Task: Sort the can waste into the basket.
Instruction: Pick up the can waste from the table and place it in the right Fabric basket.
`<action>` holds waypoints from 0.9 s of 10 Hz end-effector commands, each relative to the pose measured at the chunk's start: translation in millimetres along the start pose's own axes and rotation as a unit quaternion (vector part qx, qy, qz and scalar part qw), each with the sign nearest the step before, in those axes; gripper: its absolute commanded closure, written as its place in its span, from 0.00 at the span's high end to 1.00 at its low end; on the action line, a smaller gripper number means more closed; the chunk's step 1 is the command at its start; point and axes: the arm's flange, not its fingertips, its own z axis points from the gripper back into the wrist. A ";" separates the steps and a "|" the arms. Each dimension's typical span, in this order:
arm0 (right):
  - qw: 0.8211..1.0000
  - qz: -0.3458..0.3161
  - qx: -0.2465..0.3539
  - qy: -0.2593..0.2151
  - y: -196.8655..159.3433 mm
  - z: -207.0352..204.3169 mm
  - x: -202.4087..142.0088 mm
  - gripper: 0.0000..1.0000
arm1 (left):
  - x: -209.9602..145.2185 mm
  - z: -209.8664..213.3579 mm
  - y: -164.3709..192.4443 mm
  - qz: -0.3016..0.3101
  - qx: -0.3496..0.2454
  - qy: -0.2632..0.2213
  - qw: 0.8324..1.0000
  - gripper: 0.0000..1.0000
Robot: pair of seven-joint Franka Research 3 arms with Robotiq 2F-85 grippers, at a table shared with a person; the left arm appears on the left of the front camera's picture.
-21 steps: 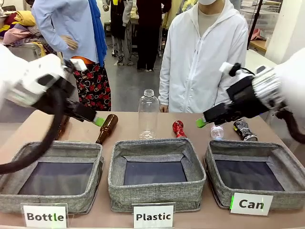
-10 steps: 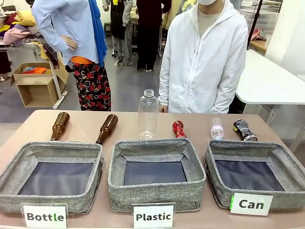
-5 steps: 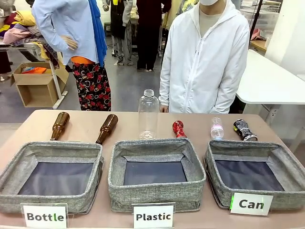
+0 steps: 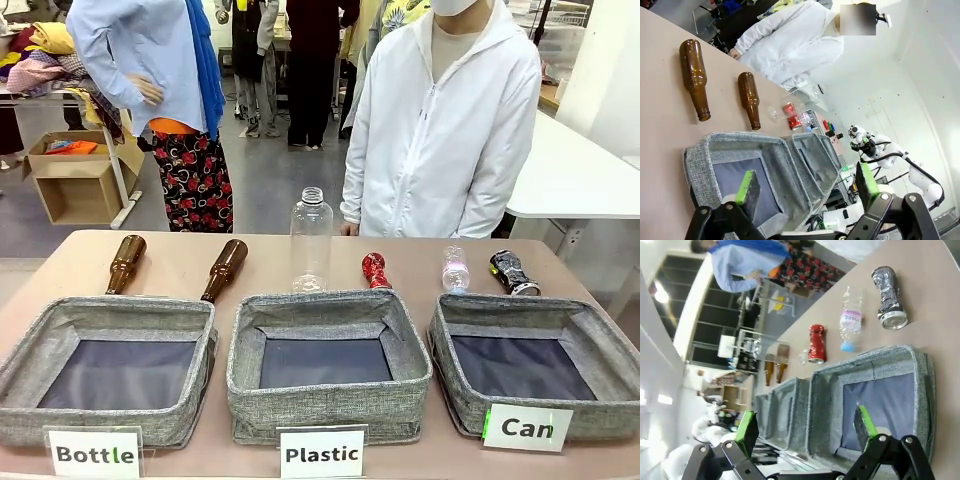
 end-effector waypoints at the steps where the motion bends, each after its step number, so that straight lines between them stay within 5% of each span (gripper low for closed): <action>1: 0.992 0.078 -0.099 0.022 33.7 -23.6 11.9 1.00 | -0.6 2.4 0.6 -0.011 -0.007 -0.002 1.000 1.00; 4: 0.917 0.172 -0.351 0.083 75.2 -93.7 36.4 1.00 | -0.6 2.4 0.6 -0.011 -0.007 -0.002 1.000 1.00; 6: 0.902 0.210 -0.366 0.089 91.5 -116.5 38.9 1.00 | -0.6 2.4 0.6 -0.011 -0.007 -0.002 1.000 1.00; 8: 0.915 0.234 -0.326 0.040 96.9 -85.1 25.2 1.00 | -0.6 2.4 0.6 -0.011 -0.007 -0.002 1.000 1.00; 9: 0.900 0.228 -0.364 0.074 92.4 -124.5 34.0 1.00 | -0.6 2.4 0.6 -0.011 -0.007 -0.002 1.000 1.00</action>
